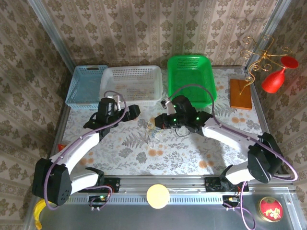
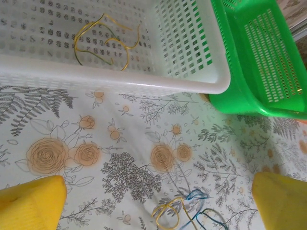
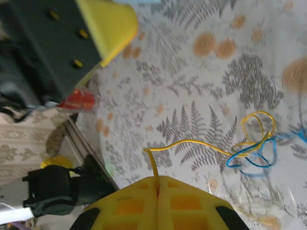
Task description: Untangle the cables
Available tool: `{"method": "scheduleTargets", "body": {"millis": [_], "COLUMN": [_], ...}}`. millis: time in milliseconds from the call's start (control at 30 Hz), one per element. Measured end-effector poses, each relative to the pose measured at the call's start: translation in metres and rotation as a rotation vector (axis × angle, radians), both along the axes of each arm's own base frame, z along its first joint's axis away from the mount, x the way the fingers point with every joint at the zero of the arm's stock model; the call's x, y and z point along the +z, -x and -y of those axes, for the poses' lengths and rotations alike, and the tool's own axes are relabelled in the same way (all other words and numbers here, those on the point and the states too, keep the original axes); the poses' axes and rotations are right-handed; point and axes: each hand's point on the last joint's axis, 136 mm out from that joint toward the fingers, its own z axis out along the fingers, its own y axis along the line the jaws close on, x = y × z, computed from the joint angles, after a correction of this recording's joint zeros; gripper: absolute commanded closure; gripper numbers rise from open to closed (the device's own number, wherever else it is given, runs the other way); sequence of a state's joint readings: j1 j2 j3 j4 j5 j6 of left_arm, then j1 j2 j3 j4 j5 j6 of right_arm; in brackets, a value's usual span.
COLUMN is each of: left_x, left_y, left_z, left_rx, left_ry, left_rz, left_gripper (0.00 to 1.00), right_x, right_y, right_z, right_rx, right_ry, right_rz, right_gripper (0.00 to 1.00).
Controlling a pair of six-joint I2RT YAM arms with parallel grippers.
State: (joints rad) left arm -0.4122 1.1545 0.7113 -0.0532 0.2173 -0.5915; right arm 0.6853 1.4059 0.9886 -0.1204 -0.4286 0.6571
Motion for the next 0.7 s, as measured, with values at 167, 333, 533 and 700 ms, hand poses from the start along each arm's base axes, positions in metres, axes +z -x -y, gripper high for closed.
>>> {"method": "scheduleTargets", "body": {"millis": [167, 333, 533, 700], "left_x": [0.005, 0.011, 0.013, 0.003], "left_y": [0.001, 0.005, 0.024, 0.042], "left_z": [0.004, 0.016, 0.048, 0.068], "left_rx": [-0.004, -0.034, -0.126, -0.17], "left_ry": [0.04, 0.077, 0.11, 0.14], "left_rz": [0.012, 0.031, 0.052, 0.05], "left_gripper": [0.0, 0.0, 0.0, 0.0], "right_x": [0.024, 0.025, 0.023, 0.015], "right_y": [-0.005, -0.008, -0.012, -0.012], "right_z": [0.012, 0.016, 0.02, 0.024], "right_rx": [-0.032, -0.047, -0.061, -0.073], "right_ry": [-0.036, -0.038, -0.036, -0.031], "right_rz": [0.047, 0.046, 0.044, 0.027], "right_gripper": [1.0, 1.0, 1.0, 1.0]}}
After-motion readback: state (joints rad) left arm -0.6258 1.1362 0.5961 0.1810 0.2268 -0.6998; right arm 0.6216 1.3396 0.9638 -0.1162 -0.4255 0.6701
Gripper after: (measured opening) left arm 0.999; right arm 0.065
